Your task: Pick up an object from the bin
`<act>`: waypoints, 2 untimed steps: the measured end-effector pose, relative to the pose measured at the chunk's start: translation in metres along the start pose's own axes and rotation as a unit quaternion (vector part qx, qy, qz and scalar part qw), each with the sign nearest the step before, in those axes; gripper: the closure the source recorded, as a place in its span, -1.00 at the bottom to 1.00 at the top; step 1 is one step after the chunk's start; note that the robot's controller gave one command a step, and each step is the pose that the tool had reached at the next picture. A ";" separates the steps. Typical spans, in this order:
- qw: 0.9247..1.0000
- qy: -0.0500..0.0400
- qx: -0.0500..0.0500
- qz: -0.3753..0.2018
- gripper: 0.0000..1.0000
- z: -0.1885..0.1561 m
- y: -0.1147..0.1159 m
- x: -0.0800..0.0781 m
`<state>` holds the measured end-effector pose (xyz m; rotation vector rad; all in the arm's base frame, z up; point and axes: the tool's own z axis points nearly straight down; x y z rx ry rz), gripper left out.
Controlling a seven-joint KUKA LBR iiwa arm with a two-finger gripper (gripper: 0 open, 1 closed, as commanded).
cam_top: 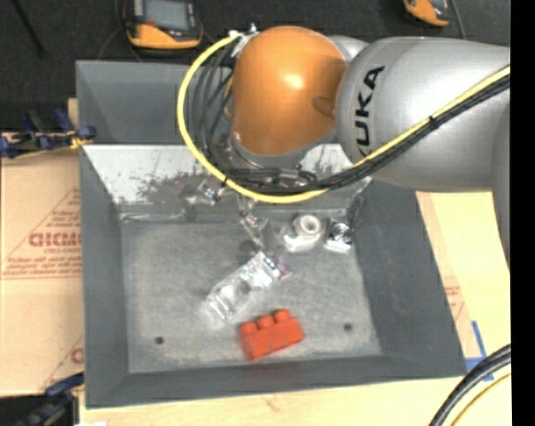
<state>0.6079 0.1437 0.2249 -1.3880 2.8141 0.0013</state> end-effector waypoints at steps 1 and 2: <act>1.000 0.003 -0.002 -0.010 -1.00 0.063 0.000 0.044; 0.999 0.003 -0.002 -0.043 -1.00 0.148 -0.011 0.085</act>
Offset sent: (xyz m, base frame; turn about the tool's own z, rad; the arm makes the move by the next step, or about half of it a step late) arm -0.0258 -0.0328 -0.0597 -0.0242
